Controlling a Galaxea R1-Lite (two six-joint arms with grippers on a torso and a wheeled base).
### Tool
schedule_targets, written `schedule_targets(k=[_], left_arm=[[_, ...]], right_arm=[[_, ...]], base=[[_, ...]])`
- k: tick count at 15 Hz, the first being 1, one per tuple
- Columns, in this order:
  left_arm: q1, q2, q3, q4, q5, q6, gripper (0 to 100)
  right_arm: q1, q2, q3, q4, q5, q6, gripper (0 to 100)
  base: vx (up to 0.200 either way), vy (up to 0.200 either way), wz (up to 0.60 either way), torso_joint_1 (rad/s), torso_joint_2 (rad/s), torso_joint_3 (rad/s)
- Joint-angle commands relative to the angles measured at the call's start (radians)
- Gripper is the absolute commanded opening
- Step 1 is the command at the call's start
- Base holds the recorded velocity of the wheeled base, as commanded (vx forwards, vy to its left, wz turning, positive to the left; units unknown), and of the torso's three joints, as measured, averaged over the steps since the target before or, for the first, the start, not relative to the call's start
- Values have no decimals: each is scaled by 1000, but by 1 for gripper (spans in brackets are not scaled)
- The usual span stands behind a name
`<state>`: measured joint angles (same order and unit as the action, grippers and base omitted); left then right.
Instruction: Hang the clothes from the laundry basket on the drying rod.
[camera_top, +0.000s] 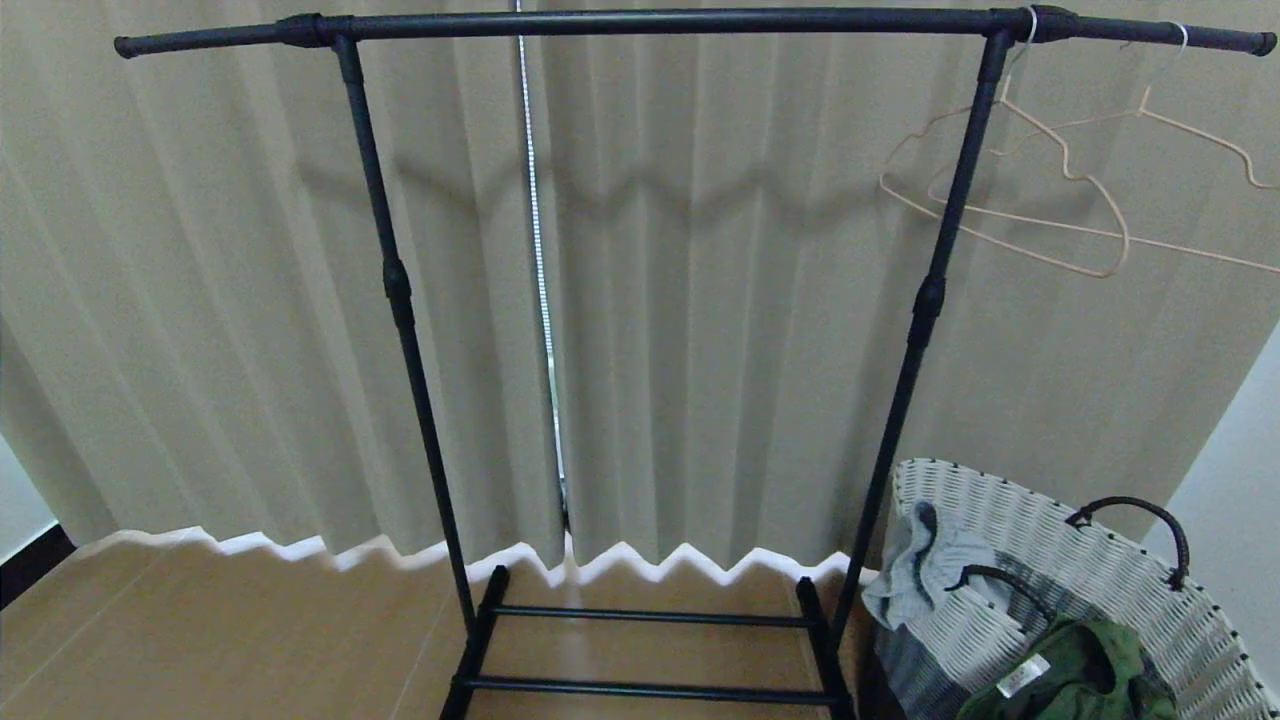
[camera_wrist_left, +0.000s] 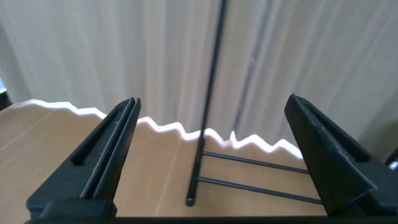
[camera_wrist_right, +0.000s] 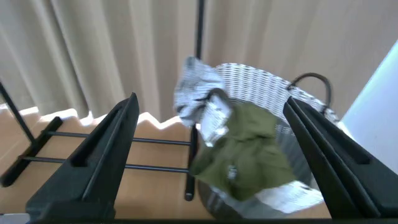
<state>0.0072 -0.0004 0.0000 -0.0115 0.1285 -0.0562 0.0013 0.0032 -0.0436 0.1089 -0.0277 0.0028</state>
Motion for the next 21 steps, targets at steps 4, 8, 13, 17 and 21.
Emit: schedule_targets(k=[4,8,13,17,21], left_arm=[[0,0,0,-1,0,-1,100],[0,0,0,-1,-1,4,100],[0,0,0,-1,-4,6,100],[0,0,0,-1,-3,4,100],[0,0,0,-1,-4,6,100]], right_arm=[[0,0,-1,0,0,-4,100],[0,0,1,0,-1,0,100],[0,0,-1,0,0,-4,100],[0,0,1,0,-1,-4,100],[0,0,1,0,-1,-7,100]], base=[[0,-200,0,2,0,4],[0,0,0,0,0,0],[0,0,0,0,0,0],[150,0,0,5,3,3],[200,0,0,1,0,1]])
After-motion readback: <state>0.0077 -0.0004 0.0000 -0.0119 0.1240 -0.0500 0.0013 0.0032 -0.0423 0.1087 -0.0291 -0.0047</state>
